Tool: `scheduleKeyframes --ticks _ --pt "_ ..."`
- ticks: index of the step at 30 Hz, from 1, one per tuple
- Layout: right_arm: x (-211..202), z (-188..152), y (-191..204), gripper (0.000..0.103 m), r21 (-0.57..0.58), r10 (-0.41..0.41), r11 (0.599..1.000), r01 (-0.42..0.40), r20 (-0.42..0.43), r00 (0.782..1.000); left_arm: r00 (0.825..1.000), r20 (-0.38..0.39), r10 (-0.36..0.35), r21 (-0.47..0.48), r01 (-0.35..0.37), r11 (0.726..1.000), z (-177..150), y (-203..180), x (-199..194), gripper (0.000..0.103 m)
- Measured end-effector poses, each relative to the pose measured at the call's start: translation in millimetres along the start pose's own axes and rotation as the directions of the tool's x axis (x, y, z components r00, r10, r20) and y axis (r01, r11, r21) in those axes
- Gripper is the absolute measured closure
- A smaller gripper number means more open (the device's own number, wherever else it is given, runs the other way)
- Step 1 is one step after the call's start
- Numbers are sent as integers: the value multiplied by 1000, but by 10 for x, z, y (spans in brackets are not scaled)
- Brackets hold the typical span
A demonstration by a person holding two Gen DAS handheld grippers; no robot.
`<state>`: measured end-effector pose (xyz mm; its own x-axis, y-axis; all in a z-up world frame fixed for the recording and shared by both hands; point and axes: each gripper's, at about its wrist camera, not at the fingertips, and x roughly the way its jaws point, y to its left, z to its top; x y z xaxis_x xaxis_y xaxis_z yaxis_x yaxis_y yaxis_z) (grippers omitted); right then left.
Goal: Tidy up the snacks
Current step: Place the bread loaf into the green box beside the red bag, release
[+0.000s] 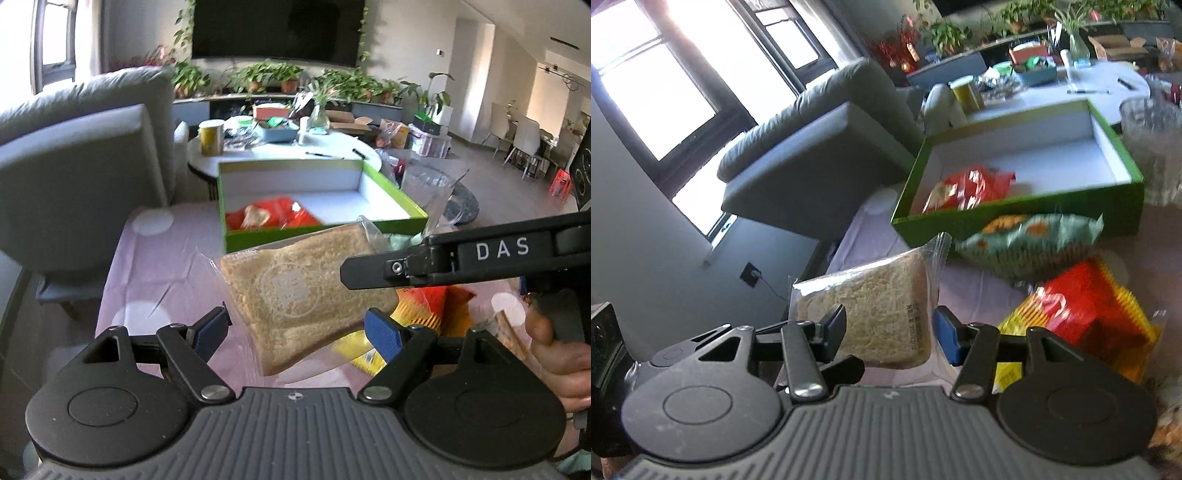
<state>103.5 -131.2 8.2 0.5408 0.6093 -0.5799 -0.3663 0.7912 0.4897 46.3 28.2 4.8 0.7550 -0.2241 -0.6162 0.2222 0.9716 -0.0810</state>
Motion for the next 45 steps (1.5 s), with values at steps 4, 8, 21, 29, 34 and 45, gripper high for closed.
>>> scheduleKeyframes --ticks 4,8,21,29,34,45 --pt "-87 119 -86 47 -18 -28 999 29 42 999 1000 21 -9 22 9 1000 188 -139 132 25" --pt "-129 239 -228 47 -15 -50 999 51 68 996 999 33 -7 46 5 999 357 -298 304 25" --pt "-43 750 -788 47 8 -134 991 135 132 982 998 30 -56 130 52 990 899 -625 1007 25" --pt "117 946 -1056 46 30 -174 985 171 152 973 997 17 -69 155 65 986 1084 -673 1456 25" --pt "274 988 -1172 46 46 -209 978 205 134 969 997 -8 -82 137 82 987 1102 -609 1696 25" --pt "500 940 -1318 46 72 -286 957 281 86 954 992 -80 -101 105 109 988 990 -550 2024 20"
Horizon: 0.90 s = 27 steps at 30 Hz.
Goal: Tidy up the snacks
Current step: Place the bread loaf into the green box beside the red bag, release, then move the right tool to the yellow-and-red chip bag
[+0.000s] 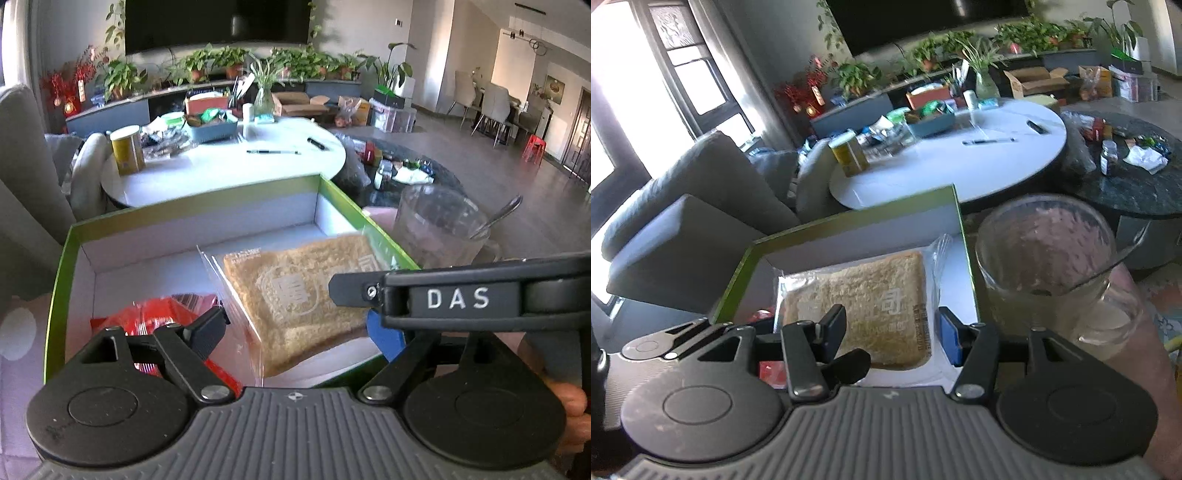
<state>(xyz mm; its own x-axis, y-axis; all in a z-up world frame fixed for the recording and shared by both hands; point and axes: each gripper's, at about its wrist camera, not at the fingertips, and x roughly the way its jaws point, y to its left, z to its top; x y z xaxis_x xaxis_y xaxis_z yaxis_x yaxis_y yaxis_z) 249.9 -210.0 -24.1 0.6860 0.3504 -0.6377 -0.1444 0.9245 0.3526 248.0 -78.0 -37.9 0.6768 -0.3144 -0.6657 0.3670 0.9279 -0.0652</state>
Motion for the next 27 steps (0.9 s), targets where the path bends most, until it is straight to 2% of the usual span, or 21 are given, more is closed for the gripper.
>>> scheduleKeyframes --ticks 3,6,15,21,27 --pt "74 -60 -40 44 22 0 1000 0 -32 999 1000 -22 4 -22 -4 1000 -25 31 42 18" --pt "38 -86 2 44 14 10 1000 -10 -26 1000 1000 -21 -2 -40 2 999 -33 57 22 18" --pt "-174 -118 74 43 3 44 999 -44 20 999 1000 9 17 -12 -17 1000 -39 -21 -190 17" --pt "-406 -131 138 43 54 113 992 -115 45 993 997 62 46 -1 -46 999 -96 -26 -535 16" --pt "-716 -184 298 43 50 175 983 -179 72 982 991 96 96 -40 -92 995 -201 47 -903 14"
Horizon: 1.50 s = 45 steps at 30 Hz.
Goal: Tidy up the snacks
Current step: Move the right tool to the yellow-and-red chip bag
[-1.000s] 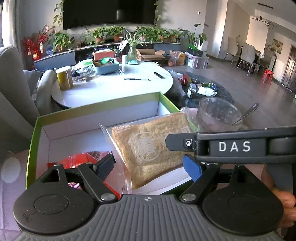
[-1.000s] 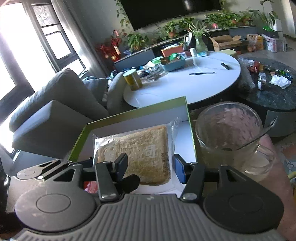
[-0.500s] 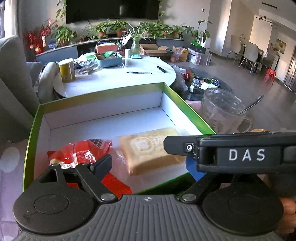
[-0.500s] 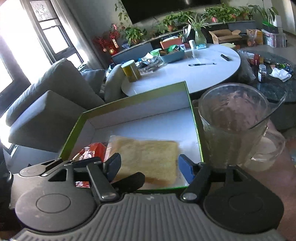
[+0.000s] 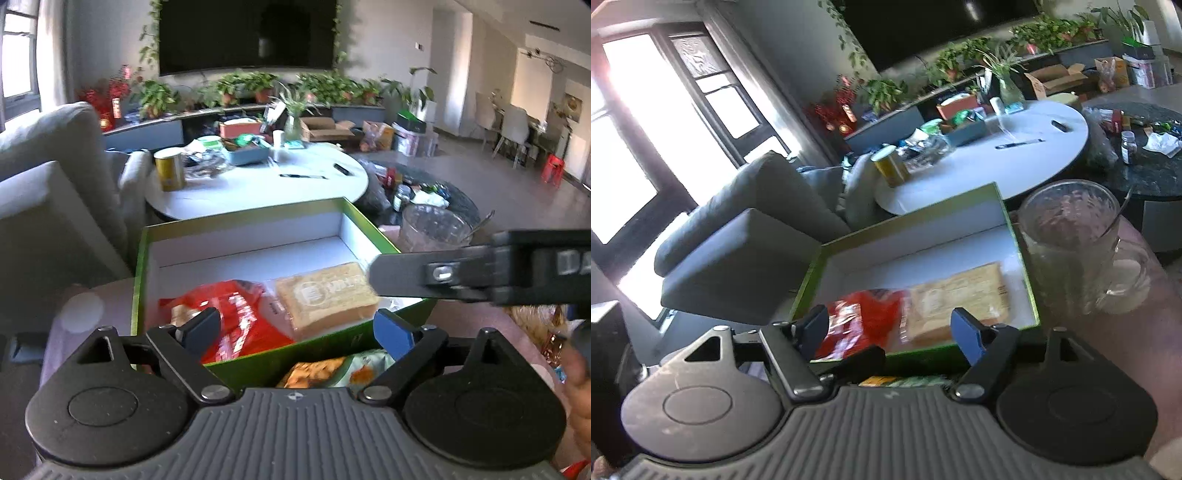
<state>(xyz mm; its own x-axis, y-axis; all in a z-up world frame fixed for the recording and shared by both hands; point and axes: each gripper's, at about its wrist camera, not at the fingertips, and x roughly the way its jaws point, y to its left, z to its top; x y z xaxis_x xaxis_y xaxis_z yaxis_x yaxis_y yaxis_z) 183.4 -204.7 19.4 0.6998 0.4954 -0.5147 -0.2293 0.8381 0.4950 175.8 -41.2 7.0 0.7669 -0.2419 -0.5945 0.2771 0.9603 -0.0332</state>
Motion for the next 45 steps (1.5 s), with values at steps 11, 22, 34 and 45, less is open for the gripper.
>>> scheduleKeyframes --ticks 11,22,34,45 --pt "-631 85 199 43 59 126 990 -127 28 992 995 81 52 -49 -48 998 -250 127 -740 11" --pt "-882 -167 249 43 -11 55 998 -54 46 997 996 57 71 -95 -65 993 -716 250 -1091 11" --pt "-356 -557 46 43 -93 -147 986 139 -94 985 999 -45 16 -51 -18 999 -1064 -3 -954 11" --pt "-121 -824 -227 47 -216 -241 956 200 -182 953 995 -95 9 -46 -14 999 -1148 -71 -831 11"
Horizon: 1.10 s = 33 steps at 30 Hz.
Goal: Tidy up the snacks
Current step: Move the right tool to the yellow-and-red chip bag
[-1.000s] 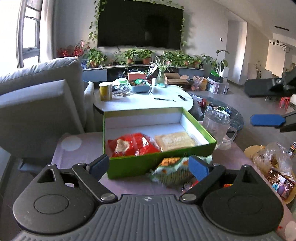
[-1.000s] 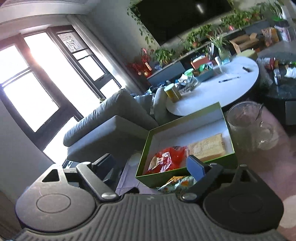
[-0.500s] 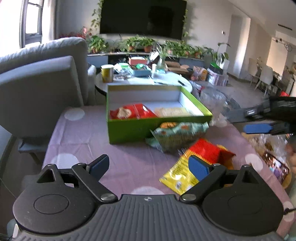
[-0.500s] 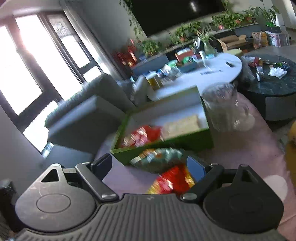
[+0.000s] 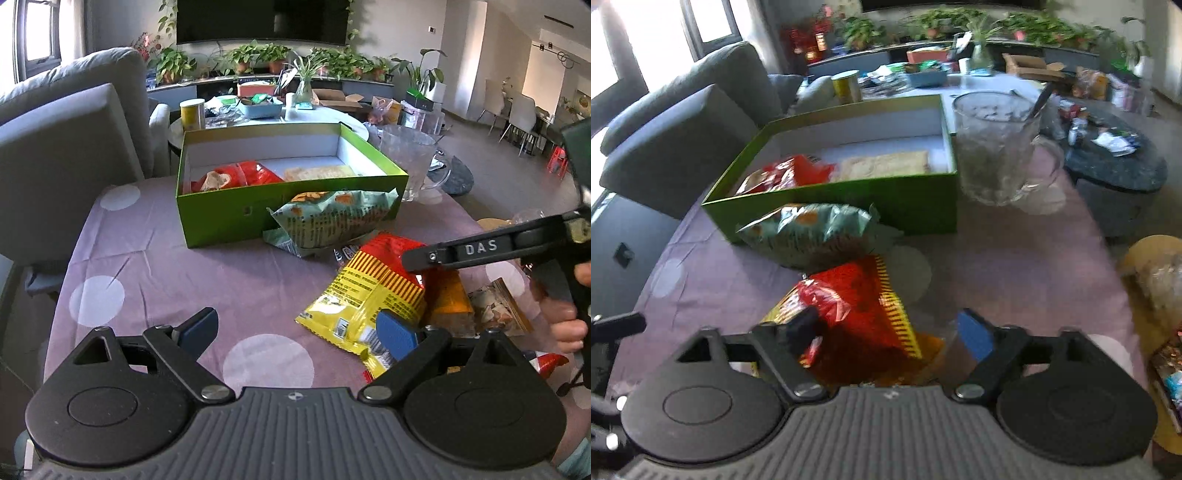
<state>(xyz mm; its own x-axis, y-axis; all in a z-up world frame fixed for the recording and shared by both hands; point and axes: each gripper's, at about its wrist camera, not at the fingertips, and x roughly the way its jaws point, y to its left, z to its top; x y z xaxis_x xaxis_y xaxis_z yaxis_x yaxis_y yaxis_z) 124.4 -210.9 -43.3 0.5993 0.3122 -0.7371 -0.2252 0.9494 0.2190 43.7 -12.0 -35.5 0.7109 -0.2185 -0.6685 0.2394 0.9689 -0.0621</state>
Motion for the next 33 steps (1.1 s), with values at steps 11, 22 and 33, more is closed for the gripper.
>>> scheduleKeyframes --ticks 11,22,33 --pt "-25 -35 116 55 156 55 987 -49 -32 998 1000 -23 20 -20 -21 1000 -35 41 13 11" --pt "50 -276 242 44 350 200 928 -128 -178 963 997 -26 74 -71 -76 995 -92 238 -65 11" --pt "-55 -227 400 51 53 73 996 -69 -81 994 996 -45 78 -96 -82 992 -148 300 -30 11"
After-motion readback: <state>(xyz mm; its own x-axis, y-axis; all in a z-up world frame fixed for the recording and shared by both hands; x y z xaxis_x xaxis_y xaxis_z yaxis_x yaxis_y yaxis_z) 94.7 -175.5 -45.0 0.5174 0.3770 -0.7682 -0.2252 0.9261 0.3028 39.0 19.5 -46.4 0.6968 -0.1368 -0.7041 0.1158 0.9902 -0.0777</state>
